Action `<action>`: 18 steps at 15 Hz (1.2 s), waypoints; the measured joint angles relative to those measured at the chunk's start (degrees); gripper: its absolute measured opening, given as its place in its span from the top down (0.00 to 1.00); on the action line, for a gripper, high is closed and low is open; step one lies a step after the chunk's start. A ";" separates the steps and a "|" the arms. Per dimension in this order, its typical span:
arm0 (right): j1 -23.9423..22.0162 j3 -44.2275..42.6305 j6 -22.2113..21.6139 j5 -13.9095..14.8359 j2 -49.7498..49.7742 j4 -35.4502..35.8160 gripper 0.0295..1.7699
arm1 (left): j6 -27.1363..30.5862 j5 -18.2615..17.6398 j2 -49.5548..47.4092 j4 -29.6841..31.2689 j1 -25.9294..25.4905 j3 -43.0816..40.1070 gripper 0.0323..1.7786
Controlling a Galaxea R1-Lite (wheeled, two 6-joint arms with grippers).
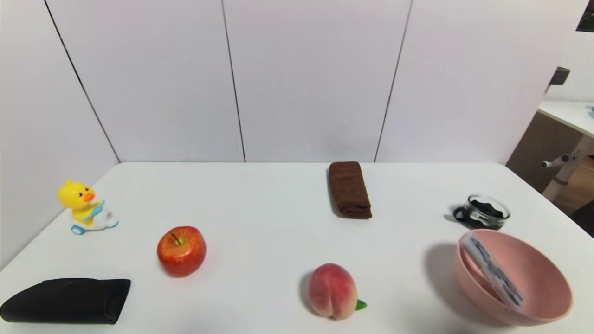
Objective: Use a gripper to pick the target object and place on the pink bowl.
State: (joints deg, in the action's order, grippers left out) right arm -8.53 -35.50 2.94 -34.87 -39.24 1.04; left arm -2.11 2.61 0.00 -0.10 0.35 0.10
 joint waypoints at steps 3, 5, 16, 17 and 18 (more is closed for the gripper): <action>4.05 3.23 11.03 19.58 8.59 -14.64 0.06 | 0.02 0.02 0.00 0.00 0.00 0.00 0.05; 5.58 8.06 12.93 29.66 14.36 -18.86 0.05 | 0.00 -0.02 0.00 0.00 0.00 0.00 0.05; 8.37 34.77 8.13 32.83 34.54 0.61 0.04 | 0.02 0.00 0.00 0.00 0.00 0.00 0.05; 8.51 35.10 7.80 32.72 36.11 1.11 0.04 | 0.02 -0.02 0.00 0.00 0.00 0.00 0.05; 8.58 35.28 6.66 32.70 37.21 0.67 0.04 | 0.02 0.00 0.00 0.00 0.00 0.00 0.05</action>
State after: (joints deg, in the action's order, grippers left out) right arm 0.05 -0.22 9.59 -2.17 -2.04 1.71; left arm -2.08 2.61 0.00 -0.10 0.35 0.10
